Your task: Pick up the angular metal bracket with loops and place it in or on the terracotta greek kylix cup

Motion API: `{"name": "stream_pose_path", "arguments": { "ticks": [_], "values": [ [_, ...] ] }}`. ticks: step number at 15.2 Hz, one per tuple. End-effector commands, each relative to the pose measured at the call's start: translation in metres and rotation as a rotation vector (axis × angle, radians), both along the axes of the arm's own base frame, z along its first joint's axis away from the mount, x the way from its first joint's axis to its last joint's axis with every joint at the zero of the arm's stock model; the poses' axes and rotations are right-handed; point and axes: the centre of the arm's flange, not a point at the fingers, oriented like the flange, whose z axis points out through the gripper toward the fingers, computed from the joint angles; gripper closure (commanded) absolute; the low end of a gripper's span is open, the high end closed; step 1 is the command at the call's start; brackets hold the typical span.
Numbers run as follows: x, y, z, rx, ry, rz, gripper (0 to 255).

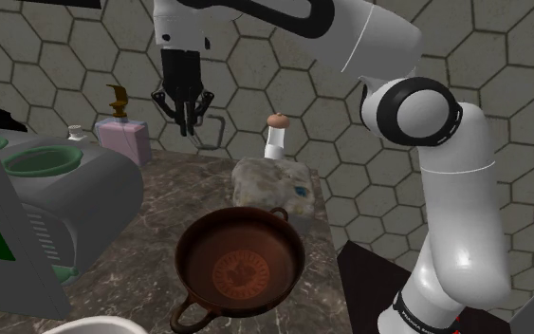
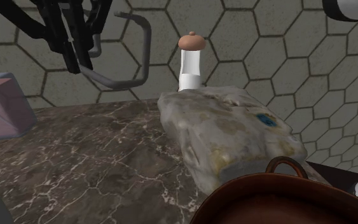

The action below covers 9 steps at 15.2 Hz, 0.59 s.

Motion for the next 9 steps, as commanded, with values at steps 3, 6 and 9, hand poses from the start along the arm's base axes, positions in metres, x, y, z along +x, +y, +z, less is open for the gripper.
{"name": "stream_pose_path", "arguments": {
  "ticks": [3, 6, 9],
  "values": [
    [-0.024, 0.011, 0.004, 0.000, 0.001, 0.000, 255],
    [-0.059, 0.030, 0.002, 0.000, 0.001, 0.000, 255],
    [-0.093, 0.049, -0.001, 0.000, 0.001, 0.000, 255]
  ]
}}
